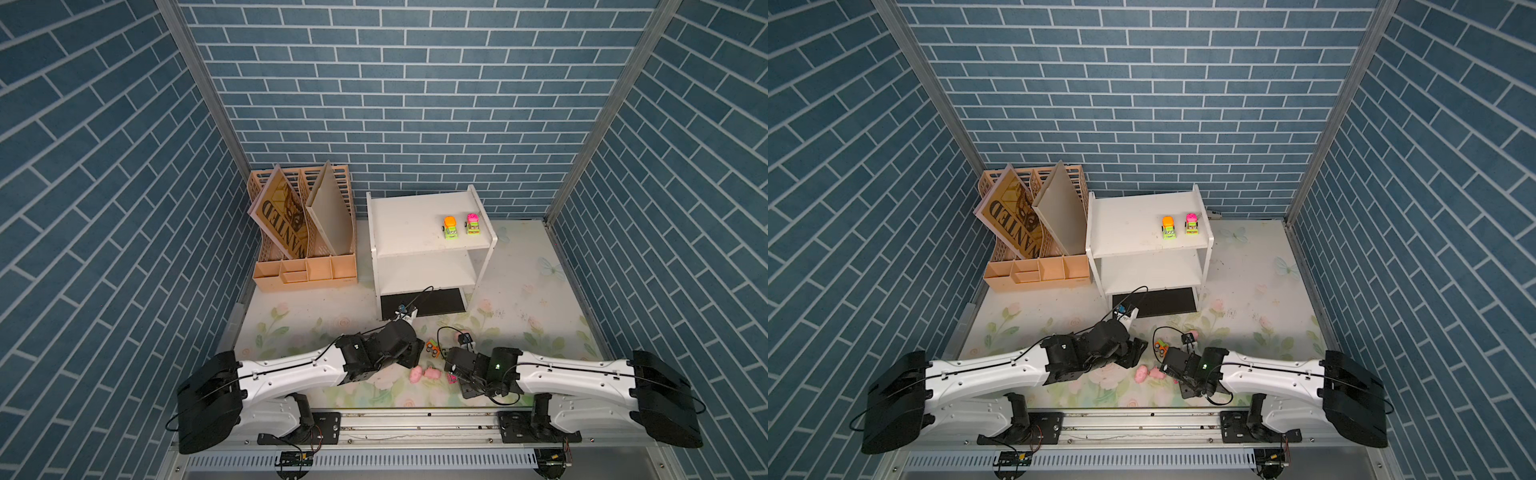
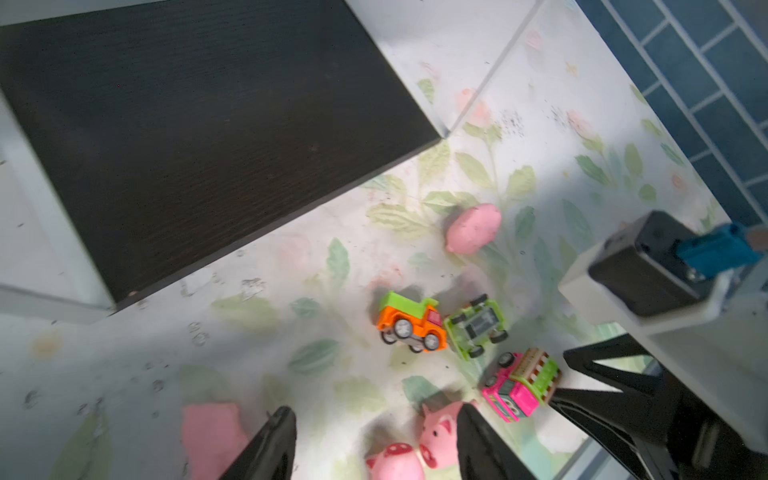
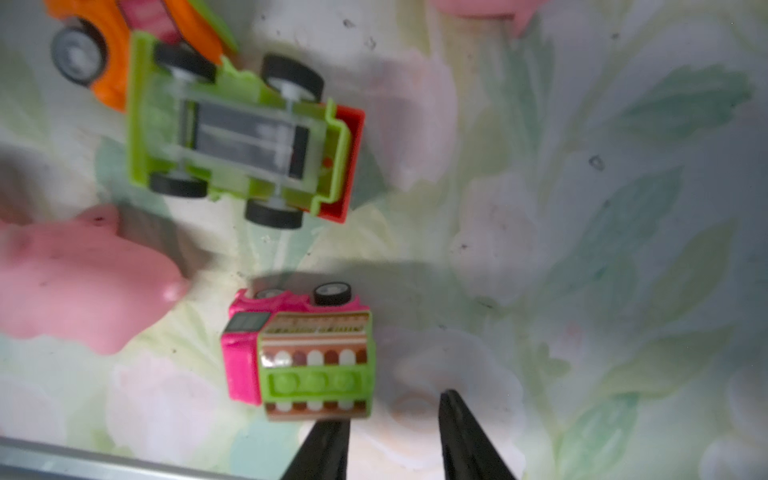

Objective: Organize plastic toys on shelves
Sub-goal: Adjust the plastic toy at the center of the board, then pick up the plastic toy at the center of the board.

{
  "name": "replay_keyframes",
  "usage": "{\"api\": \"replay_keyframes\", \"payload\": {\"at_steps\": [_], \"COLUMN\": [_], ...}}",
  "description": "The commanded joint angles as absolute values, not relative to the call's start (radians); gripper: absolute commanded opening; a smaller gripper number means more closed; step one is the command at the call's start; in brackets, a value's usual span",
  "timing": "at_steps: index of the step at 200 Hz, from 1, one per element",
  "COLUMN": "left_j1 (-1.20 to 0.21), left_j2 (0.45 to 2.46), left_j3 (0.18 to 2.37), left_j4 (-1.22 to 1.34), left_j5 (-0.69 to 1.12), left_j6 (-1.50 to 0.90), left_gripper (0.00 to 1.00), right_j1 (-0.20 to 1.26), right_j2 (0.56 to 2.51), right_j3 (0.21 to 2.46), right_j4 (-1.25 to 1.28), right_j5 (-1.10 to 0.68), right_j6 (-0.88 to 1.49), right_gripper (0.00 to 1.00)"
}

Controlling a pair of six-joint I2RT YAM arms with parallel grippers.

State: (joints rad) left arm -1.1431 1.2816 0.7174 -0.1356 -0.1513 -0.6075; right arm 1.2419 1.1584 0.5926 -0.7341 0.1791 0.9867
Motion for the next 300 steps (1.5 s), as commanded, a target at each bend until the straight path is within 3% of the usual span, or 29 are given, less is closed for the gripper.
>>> {"api": "replay_keyframes", "payload": {"at_steps": [1, 46, 97, 139, 186, 235, 300], "left_j1": [-1.195, -1.302, -1.366, -1.360, -1.342, -1.315, -1.312], "left_j2": [1.346, 1.526, 1.727, 1.803, 1.889, 1.918, 1.965], "left_j3": [0.782, 0.905, 1.070, 1.145, 1.227, 1.262, 1.300], "left_j4": [-0.106, -0.046, -0.142, -0.294, -0.397, -0.443, -0.486], "left_j5": [-0.118, -0.053, 0.010, -0.066, -0.060, -0.060, -0.029], "left_j6": [-0.534, -0.463, -0.351, -0.265, -0.186, -0.151, -0.127], "left_gripper": [0.66, 0.66, 0.67, 0.69, 0.61, 0.60, 0.44], "right_j1": [1.223, 1.046, 0.825, 0.800, 0.795, 0.793, 0.793], "right_j2": [1.028, 0.876, 0.833, 0.824, 0.820, 0.815, 0.812], "right_j3": [0.657, 0.824, 0.897, 0.888, 0.881, 0.857, 0.852], "right_j4": [-0.861, -1.082, -1.076, -1.078, -1.080, -1.067, -1.061], "right_j5": [0.214, 0.388, 0.400, 0.378, 0.369, 0.347, 0.342], "right_j6": [1.037, 1.029, 0.876, 0.841, 0.829, 0.828, 0.825], "right_gripper": [0.40, 0.40, 0.41, 0.40, 0.40, 0.39, 0.37]}}
